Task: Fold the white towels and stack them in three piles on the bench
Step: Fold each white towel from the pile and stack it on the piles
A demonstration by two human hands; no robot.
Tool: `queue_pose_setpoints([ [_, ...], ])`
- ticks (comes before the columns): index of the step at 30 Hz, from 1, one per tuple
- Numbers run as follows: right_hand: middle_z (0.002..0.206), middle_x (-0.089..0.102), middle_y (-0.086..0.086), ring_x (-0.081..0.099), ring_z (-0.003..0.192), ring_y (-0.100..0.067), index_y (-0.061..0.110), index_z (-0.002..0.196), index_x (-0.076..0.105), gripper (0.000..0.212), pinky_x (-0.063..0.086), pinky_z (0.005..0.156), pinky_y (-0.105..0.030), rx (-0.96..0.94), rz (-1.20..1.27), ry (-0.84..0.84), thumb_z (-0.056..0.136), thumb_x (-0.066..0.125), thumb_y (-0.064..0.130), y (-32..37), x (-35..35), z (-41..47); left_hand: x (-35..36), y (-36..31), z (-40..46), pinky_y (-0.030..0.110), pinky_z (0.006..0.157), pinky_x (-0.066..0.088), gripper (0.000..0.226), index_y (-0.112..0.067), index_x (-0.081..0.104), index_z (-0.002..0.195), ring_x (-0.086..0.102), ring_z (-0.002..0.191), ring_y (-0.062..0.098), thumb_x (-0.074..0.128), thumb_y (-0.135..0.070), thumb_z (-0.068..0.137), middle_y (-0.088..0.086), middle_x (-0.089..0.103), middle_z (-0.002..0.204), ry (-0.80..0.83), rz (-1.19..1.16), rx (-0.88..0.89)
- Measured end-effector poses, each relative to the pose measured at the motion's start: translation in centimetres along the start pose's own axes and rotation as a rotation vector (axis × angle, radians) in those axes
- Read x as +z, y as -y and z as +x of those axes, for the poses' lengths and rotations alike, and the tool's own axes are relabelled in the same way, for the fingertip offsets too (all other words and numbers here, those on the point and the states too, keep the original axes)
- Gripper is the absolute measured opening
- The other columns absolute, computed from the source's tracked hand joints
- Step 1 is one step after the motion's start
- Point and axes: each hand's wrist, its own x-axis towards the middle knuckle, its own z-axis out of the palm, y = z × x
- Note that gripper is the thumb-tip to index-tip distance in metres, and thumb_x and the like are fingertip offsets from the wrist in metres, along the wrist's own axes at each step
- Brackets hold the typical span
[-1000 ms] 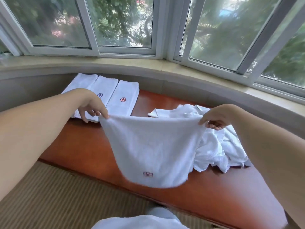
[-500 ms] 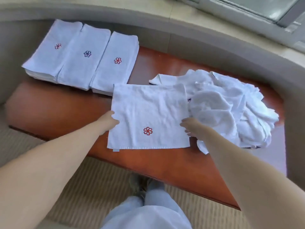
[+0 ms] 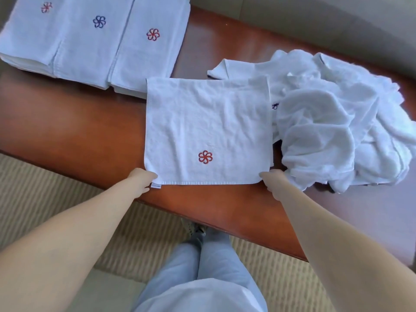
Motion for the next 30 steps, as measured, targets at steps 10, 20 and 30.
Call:
queue_pose_setpoints([
  [10, 0.105, 0.06, -0.003, 0.065, 0.087, -0.015, 0.013, 0.109, 0.061, 0.011, 0.06, 0.068, -0.026, -0.32, 0.547, 0.097, 0.098, 0.058, 0.012, 14.2, -6.7, -5.3, -6.5, -15.1, -7.1, 0.031, 0.078, 0.058, 0.018, -0.012, 0.062, 0.119, 0.067, 0.098, 0.021, 0.061, -0.015, 0.101, 0.006, 0.068, 0.109, 0.291, -0.685, 0.275],
  [20, 0.097, 0.069, -0.016, 0.07, 0.076, -0.024, 0.011, 0.089, 0.06, 0.009, 0.059, 0.08, -0.038, -0.354, 0.55, -0.048, 0.094, 0.055, 0.006, 9.2, -5.5, -2.7, -5.3, -9.1, -3.1, 0.035, 0.089, 0.058, 0.025, -0.011, 0.063, 0.12, 0.065, 0.097, 0.022, 0.062, -0.014, 0.095, 0.007, 0.066, 0.112, 0.128, -0.441, 0.324],
  [30, 0.07, 0.04, -0.005, 0.04, 0.064, -0.024, 0.016, 0.071, 0.038, 0.03, 0.028, 0.056, -0.035, -0.522, -0.321, -0.174, 0.093, 0.055, 0.025, 2.3, -2.8, 2.7, -1.7, -1.6, 2.9, 0.031, 0.089, 0.055, 0.041, -0.003, 0.055, 0.133, 0.059, 0.112, 0.022, 0.067, -0.023, 0.099, 0.006, 0.051, 0.14, 0.02, -0.045, 0.311],
])
